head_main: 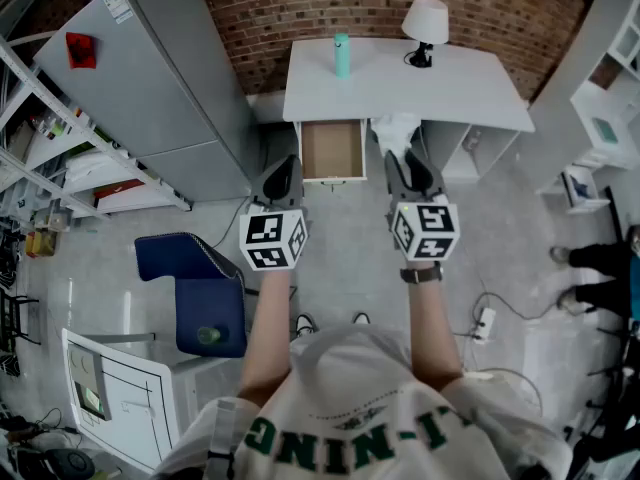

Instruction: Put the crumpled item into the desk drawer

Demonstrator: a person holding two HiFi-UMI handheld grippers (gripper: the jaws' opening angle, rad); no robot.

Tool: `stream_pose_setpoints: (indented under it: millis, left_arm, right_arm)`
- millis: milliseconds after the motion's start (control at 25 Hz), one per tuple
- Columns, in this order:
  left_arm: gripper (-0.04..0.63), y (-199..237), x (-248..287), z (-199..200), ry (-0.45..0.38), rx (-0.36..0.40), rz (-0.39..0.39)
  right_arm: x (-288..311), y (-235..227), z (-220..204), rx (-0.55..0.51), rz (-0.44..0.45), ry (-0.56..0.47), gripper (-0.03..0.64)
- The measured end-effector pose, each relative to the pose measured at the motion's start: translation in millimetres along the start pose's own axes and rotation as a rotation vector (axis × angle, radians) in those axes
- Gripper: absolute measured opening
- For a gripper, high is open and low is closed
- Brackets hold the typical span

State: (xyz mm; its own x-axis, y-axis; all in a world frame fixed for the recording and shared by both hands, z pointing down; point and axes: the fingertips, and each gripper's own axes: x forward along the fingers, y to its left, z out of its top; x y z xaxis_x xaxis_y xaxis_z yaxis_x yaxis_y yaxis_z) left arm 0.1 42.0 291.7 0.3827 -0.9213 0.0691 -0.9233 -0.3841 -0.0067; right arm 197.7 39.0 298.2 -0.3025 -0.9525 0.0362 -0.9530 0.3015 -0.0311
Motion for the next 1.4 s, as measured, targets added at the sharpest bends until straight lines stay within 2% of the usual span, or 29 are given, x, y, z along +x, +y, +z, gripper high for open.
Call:
stream_pose_setpoints:
  millis: [360,560,800,1400]
  left_arm:
    - [0.0,-28.5,7.2,-8.1,-0.015,-0.033,-0.009]
    - [0.0,-33.2,7.8,-12.0,-0.001,-0.023,-0.02]
    - [0.0,1.4,19.8,-17.9,0.007,-0.028,-0.024]
    - [0.0,118.7,80.4,-33.6,0.008,-0.04,-0.117]
  right_arm:
    - [-12.5,-18.7,-11.5,0.012,0.019,0.024,0.109]
    - [-7.1,-21.1,-22.0,0.057,0.019,0.04,0.112]
    - [24.4,4.3,-34.0,0.068,0.029,0.065,0.112]
    - [136.8,65.2,-42.7,0.047,-0.053,0.094,0.112]
